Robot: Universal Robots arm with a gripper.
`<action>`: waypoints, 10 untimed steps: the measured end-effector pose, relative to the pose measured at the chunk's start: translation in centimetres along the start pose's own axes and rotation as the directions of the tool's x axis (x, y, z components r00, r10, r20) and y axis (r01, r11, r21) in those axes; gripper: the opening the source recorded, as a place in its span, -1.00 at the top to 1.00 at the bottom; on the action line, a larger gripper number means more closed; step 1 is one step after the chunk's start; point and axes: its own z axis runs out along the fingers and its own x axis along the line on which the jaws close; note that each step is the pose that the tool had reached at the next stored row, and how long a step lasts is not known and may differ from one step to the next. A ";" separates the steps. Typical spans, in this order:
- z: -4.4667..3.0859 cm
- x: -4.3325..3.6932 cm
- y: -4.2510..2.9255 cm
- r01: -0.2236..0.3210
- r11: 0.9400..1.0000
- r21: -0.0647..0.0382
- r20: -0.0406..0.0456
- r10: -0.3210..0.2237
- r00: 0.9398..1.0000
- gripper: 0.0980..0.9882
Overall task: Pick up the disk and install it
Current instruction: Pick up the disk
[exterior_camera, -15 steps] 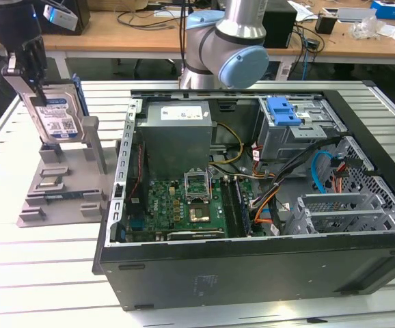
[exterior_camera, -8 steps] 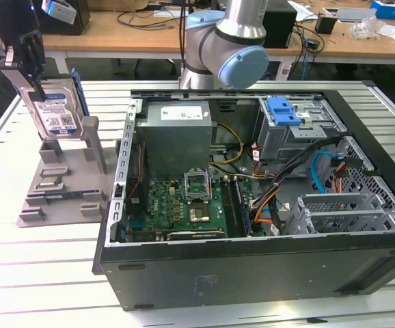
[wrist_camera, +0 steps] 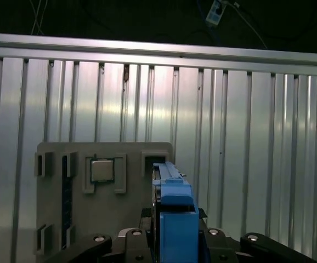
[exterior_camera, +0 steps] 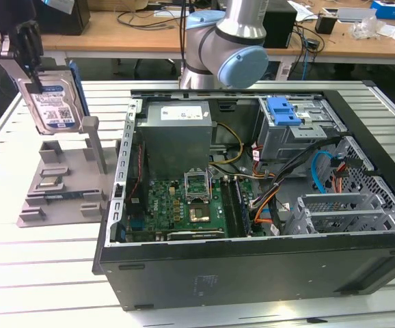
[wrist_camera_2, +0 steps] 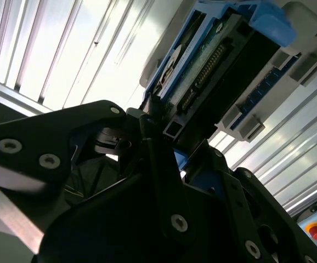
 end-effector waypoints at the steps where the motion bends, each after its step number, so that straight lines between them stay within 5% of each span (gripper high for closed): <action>1: -0.22 -0.03 0.00 0.000 1.000 0.000 0.000 0.000 1.000 0.39; 10: -1.85 -0.25 0.07 0.000 1.000 0.000 0.000 0.000 1.000 0.39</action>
